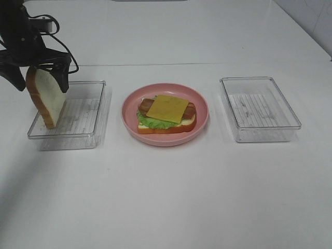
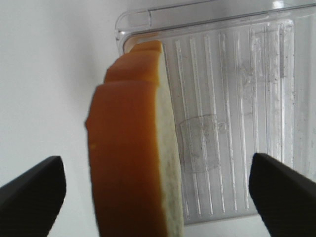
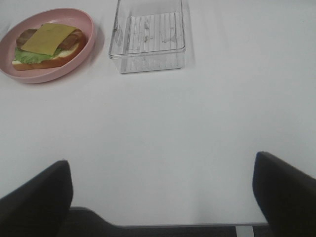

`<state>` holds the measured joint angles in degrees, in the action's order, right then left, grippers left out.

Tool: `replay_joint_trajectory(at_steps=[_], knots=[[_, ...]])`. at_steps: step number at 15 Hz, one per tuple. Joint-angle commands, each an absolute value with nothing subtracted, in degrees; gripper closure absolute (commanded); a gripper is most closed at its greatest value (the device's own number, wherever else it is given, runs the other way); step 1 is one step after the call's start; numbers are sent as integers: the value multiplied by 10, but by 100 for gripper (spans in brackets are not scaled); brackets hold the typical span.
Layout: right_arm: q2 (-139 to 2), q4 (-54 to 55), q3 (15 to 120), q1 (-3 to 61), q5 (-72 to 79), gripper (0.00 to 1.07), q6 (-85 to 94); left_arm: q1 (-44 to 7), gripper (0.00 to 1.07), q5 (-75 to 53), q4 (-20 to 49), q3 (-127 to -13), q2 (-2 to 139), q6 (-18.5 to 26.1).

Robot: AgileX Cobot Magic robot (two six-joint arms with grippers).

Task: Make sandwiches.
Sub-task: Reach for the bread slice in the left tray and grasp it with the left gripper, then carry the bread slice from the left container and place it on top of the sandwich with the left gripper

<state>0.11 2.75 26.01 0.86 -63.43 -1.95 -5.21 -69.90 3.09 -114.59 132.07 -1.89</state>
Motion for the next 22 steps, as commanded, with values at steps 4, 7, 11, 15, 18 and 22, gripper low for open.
replay_joint_trajectory(at_steps=[4, 7, 11, 15, 18, 22], knots=[[17, 27, 258, 7, -630, 13, -17, -52, 60, -756, 32, -1143, 1333, -17], [17, 27, 258, 7, -630, 13, -17, -52, 107, -756, 28, -1143, 1334, 0], [17, 27, 258, 7, -630, 13, -17, -53, 107, -756, 29, -1143, 1315, 14], [17, 27, 258, 7, -630, 13, -17, -53, 107, -756, 62, -1143, 1223, -11], [17, 27, 258, 7, -630, 13, -17, -53, 107, -756, 136, -1143, 1181, 0], [17, 27, 258, 7, -630, 13, -17, -53, 107, -752, 354, -1142, 1209, 95]])
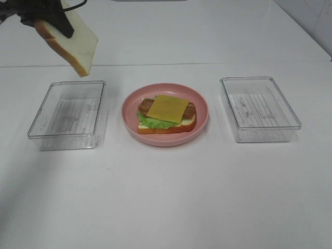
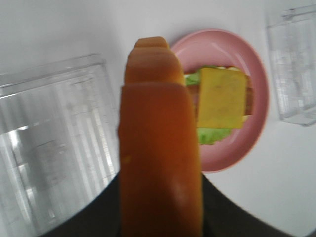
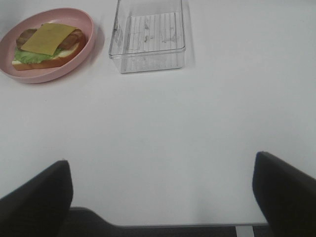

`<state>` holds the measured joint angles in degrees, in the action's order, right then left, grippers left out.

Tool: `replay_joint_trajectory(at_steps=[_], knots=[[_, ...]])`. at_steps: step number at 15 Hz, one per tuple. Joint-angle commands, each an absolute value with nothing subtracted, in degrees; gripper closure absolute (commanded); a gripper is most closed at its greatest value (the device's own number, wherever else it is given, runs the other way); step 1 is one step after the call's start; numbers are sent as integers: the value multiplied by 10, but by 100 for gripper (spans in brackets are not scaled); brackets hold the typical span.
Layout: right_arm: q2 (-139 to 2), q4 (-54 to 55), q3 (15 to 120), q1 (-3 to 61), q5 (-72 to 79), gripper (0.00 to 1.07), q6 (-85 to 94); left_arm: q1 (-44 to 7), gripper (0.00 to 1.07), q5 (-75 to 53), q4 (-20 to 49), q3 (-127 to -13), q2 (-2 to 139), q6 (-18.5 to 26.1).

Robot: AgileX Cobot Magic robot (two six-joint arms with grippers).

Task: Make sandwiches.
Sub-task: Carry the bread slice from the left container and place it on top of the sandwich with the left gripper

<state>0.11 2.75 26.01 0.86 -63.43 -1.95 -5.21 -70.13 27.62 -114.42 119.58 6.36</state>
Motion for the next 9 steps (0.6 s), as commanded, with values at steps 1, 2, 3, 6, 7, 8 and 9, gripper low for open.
replay_joint_trajectory(at_steps=[1, 2, 3, 6, 7, 8, 9], knots=[[17, 27, 258, 7, -630, 13, -17, -55, 107, -748, 404, -1142, 1219, 113], [17, 27, 258, 7, -630, 13, -17, -60, 107, -744, 449, -1142, 1230, 127], [17, 27, 258, 7, -630, 13, -17, -65, 107, -741, 462, -1142, 1235, 132], [17, 27, 258, 7, -630, 13, -17, -126, 107, -703, 477, -1142, 1269, 135], [17, 27, 258, 7, -630, 13, -17, -142, 107, -680, 481, -1142, 1278, 130], [17, 27, 258, 7, -630, 13, -17, -150, 107, -665, 484, -1142, 1283, 126], [17, 27, 258, 7, -630, 13, -17, -161, 107, -642, 492, -1142, 1293, 121]])
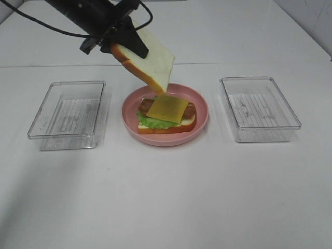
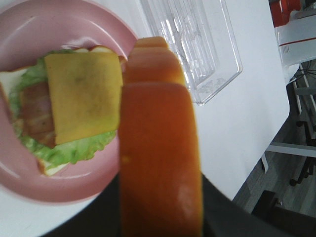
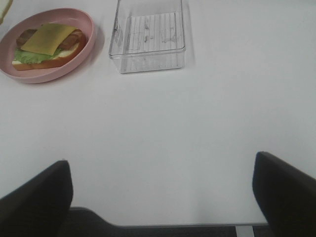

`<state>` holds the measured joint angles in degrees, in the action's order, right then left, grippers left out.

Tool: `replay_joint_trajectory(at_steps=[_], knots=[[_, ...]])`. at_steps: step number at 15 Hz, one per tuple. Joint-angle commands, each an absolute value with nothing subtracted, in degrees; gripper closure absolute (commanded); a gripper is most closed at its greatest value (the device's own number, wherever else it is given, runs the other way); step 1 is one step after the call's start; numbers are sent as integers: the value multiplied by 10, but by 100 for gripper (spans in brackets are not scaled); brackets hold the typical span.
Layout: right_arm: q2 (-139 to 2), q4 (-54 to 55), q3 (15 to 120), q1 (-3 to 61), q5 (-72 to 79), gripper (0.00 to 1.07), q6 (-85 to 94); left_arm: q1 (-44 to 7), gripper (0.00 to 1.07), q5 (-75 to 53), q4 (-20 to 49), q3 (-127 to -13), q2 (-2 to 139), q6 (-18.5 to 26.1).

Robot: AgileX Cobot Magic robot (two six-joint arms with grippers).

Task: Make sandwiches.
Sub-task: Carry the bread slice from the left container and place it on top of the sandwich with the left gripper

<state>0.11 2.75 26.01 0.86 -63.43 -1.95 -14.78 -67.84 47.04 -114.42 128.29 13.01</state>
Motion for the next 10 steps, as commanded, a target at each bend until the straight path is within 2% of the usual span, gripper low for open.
replay_joint_trajectory(at_steps=[1, 4, 10], knots=[[17, 27, 258, 7, -630, 13, -17, -176, 107, -615, 498, -1142, 1304, 115], [16, 28, 258, 7, -630, 13, -17, -186, 107, -582, 500, -1142, 1323, 97], [16, 28, 258, 7, -630, 13, -17, -197, 107, -574, 505, -1142, 1364, 91]])
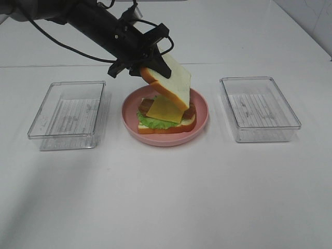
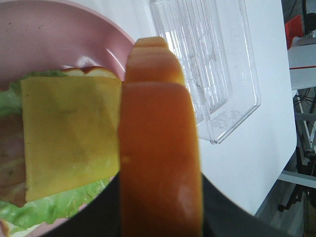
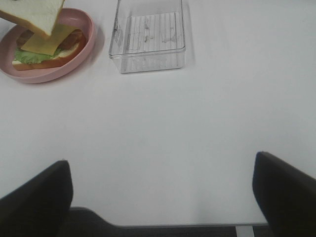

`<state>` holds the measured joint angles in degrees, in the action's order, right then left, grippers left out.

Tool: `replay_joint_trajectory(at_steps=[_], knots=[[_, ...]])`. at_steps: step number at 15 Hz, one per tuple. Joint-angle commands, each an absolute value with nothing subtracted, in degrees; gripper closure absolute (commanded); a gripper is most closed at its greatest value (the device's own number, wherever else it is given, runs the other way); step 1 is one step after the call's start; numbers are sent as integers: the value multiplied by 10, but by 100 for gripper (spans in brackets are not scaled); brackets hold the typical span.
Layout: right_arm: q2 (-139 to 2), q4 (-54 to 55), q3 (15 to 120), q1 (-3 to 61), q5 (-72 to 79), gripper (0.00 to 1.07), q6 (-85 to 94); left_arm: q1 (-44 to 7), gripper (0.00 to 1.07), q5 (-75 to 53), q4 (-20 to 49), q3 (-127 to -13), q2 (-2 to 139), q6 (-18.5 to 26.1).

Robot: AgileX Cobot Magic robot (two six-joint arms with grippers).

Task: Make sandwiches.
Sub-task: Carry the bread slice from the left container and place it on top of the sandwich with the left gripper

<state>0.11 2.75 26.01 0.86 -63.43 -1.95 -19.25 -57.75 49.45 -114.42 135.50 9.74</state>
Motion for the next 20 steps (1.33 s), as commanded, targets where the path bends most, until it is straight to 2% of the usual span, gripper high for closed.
replay_joint_trajectory(at_steps=[1, 10, 16, 17, 18, 19, 20], knots=[[16, 28, 258, 7, -630, 13, -17, -197, 107, -571, 507, -1142, 1369, 89], [16, 28, 258, 7, -630, 13, -17, -197, 107, -563, 518, -1142, 1391, 89], [16, 28, 258, 7, -630, 13, -17, -197, 106, -568, 496, -1142, 1391, 66], [16, 28, 258, 7, -630, 13, -17, -197, 101, -569, 496, -1142, 1391, 66], [16, 28, 258, 7, -630, 13, -17, -197, 90, -572, 496, -1142, 1391, 66], [16, 28, 258, 7, -630, 13, -17, -197, 68, -572, 492, -1142, 1391, 66], [16, 28, 258, 7, -630, 13, -17, -197, 51, -572, 492, -1142, 1391, 65]])
